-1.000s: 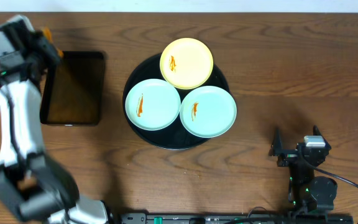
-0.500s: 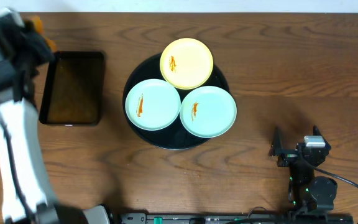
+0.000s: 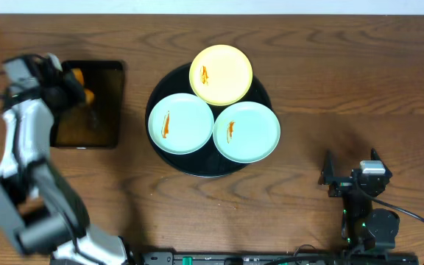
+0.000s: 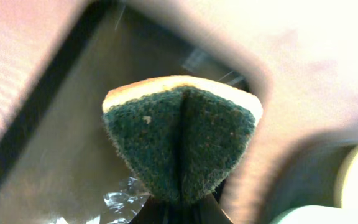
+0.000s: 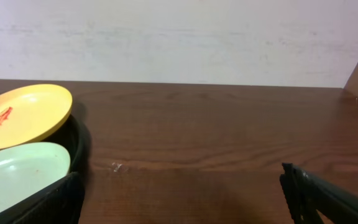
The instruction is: Clean dirty plates on tray and stack at the side
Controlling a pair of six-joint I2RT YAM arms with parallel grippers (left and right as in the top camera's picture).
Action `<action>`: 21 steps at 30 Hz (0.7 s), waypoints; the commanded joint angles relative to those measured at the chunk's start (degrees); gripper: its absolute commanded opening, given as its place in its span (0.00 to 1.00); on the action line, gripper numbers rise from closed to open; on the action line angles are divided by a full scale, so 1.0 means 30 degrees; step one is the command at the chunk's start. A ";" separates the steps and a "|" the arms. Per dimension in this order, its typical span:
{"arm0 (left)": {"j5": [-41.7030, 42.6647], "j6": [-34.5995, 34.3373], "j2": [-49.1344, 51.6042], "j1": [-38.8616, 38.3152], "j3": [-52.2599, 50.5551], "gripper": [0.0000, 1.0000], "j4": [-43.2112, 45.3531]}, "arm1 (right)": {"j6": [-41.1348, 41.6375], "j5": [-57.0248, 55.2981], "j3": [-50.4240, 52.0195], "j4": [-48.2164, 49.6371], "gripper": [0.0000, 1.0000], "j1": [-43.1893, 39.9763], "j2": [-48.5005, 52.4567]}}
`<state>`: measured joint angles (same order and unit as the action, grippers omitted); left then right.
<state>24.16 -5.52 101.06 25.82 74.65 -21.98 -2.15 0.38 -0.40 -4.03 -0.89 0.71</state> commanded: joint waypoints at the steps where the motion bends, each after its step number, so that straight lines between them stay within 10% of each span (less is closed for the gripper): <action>1: 0.0699 0.0182 -0.4976 0.0444 0.1450 0.07 0.0036 | -0.0168 -0.0044 0.0029 -0.0095 0.99 -0.0211 -0.0073; 12: -0.2718 0.0189 0.0117 0.0459 -0.0328 0.07 -0.0933 | 0.2062 0.2535 0.0029 0.4138 0.99 -0.0211 -0.0073; 18: 0.0430 0.0182 -0.3650 0.0495 0.1078 0.07 -0.0933 | 0.4029 0.3402 0.0029 0.4641 0.99 -0.0197 -0.0073; 21: -0.2244 0.0189 -0.5741 -0.0044 0.0962 0.07 -0.0437 | 0.5282 0.4954 0.0029 0.7446 0.99 -0.0197 -0.0073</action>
<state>21.17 -5.52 89.62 27.07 75.55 -24.01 8.54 10.17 -0.38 13.80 -0.89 0.73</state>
